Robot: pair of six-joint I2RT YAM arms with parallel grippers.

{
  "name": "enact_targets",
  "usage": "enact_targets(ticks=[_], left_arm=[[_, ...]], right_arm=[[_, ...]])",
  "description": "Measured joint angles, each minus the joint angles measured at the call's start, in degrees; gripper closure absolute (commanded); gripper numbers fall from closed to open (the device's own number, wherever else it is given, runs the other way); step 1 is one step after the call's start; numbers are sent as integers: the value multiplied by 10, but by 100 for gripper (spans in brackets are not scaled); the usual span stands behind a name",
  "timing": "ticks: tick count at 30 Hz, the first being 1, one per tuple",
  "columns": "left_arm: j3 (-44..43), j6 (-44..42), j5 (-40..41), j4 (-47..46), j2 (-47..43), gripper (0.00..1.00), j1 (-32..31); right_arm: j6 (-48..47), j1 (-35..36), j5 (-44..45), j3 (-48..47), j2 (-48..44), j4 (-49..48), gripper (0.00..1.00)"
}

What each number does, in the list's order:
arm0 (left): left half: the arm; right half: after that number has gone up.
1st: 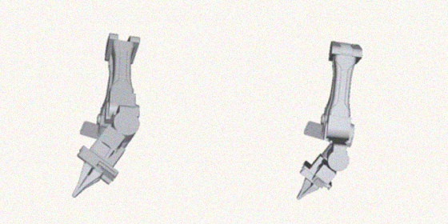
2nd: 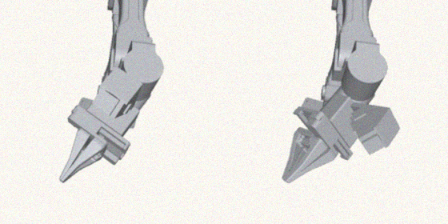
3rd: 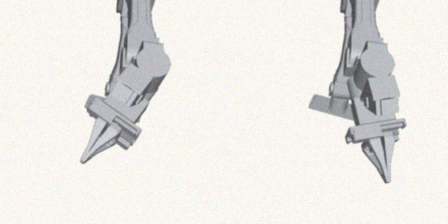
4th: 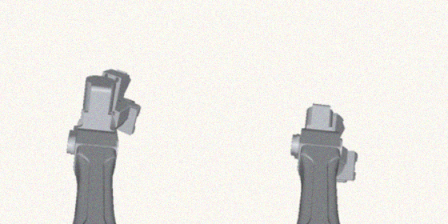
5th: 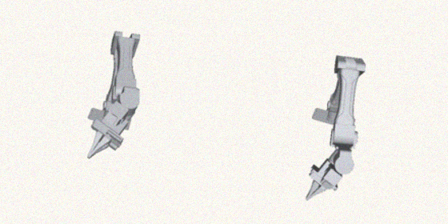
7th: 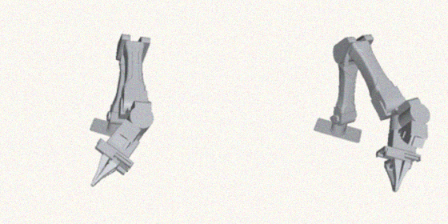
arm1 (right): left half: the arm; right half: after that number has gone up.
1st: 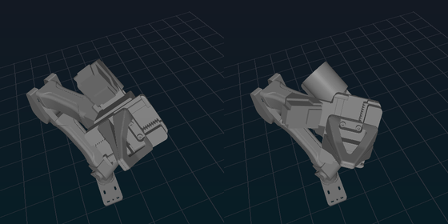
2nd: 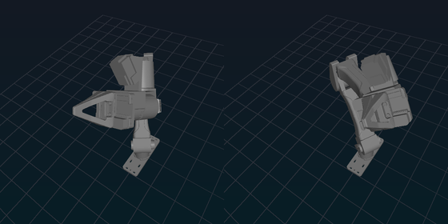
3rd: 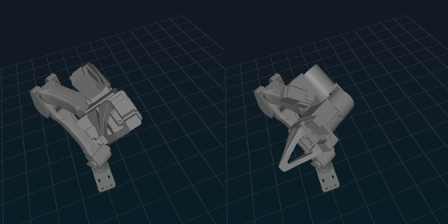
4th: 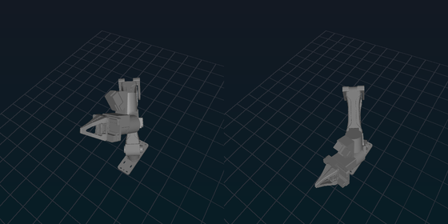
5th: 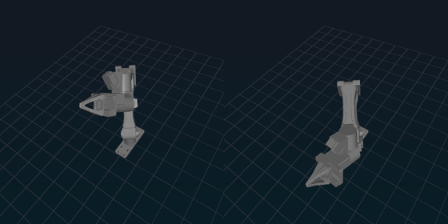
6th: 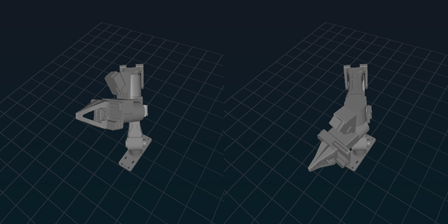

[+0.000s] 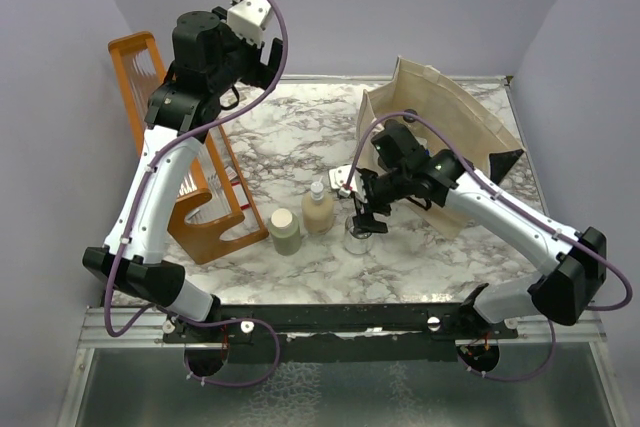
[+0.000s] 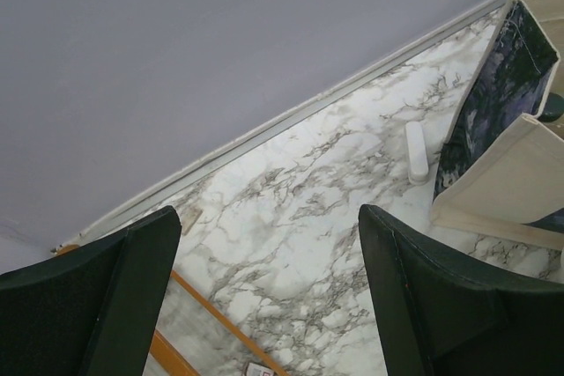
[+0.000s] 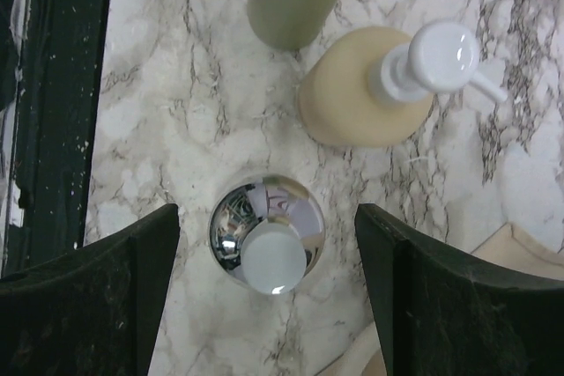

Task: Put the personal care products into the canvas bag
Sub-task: Pick up the care product from the center of the board.

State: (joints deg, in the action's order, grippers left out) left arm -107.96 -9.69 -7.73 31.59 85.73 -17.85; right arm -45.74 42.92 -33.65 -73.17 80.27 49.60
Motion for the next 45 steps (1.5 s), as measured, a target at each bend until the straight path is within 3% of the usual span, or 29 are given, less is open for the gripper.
enact_targets(ticks=[14, 26, 34, 45], left_arm=[[0, 18, -36, 0, 5, 15, 0], [0, 26, -51, -1, 8, 15, 0], [0, 26, -57, -1, 8, 15, 0], [13, 24, -76, -3, 8, 15, 0]], right_arm=[[0, -13, 20, 54, -6, 4, 53], [3, -14, 42, 61, -3, -2, 54], [7, -14, 53, 66, -2, -5, 63], [16, -14, 47, 65, -2, -7, 94]])
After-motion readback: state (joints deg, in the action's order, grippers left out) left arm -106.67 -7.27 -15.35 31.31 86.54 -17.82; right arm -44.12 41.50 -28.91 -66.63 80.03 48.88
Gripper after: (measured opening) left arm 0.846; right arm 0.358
